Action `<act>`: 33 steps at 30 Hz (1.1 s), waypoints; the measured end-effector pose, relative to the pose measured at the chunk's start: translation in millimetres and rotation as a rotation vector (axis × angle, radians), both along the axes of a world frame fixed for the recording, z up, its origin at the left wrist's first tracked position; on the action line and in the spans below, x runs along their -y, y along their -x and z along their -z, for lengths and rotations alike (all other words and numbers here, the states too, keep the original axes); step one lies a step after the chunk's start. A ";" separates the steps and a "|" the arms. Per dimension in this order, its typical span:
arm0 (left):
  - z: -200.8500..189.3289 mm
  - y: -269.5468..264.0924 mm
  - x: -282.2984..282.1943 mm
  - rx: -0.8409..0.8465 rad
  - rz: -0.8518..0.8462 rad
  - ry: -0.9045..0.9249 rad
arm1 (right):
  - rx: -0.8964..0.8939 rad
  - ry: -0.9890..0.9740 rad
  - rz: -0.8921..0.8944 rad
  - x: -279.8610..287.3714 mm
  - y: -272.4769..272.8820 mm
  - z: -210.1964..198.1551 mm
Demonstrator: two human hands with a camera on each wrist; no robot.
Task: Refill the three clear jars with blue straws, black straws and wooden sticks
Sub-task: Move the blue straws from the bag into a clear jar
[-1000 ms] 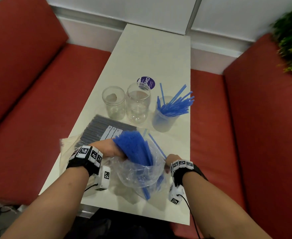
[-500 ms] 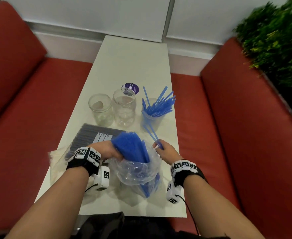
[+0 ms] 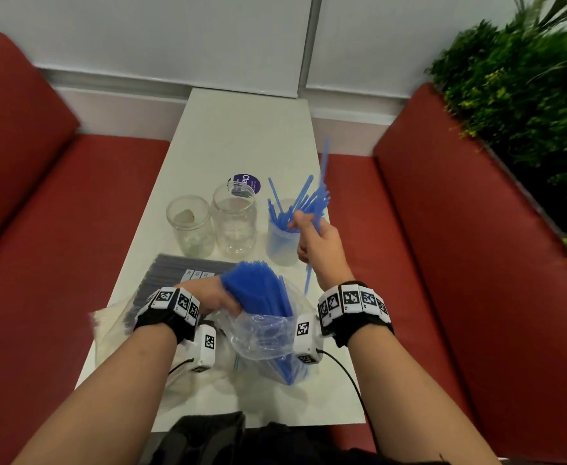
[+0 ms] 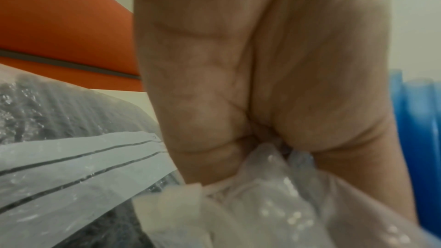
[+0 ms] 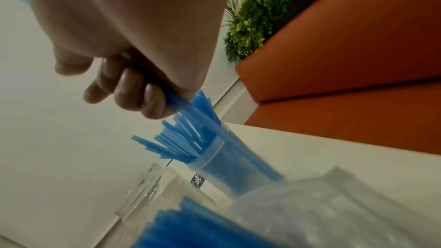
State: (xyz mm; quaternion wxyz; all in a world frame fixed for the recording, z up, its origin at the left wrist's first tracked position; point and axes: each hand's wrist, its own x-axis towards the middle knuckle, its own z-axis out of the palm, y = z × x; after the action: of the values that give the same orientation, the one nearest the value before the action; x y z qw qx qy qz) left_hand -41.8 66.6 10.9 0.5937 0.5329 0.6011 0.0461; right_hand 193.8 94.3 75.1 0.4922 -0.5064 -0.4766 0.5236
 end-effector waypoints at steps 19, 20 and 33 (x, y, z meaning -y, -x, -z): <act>7.4 9.3 -18.4 -0.014 0.055 0.012 | 0.275 0.062 -0.064 10.0 20.6 32.3; 7.5 10.1 -18.8 -0.006 0.057 0.015 | 0.304 0.067 -0.072 10.1 17.7 39.1; 9.9 10.6 -25.1 -0.042 0.058 0.013 | 0.667 0.253 -0.527 2.6 -3.2 52.3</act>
State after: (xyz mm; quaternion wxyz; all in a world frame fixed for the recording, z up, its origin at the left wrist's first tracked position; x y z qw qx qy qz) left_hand -52.4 91.7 1.0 0.5854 0.5474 0.5980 0.0136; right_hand 197.0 91.7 22.8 0.0953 -0.5653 -0.6542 0.4933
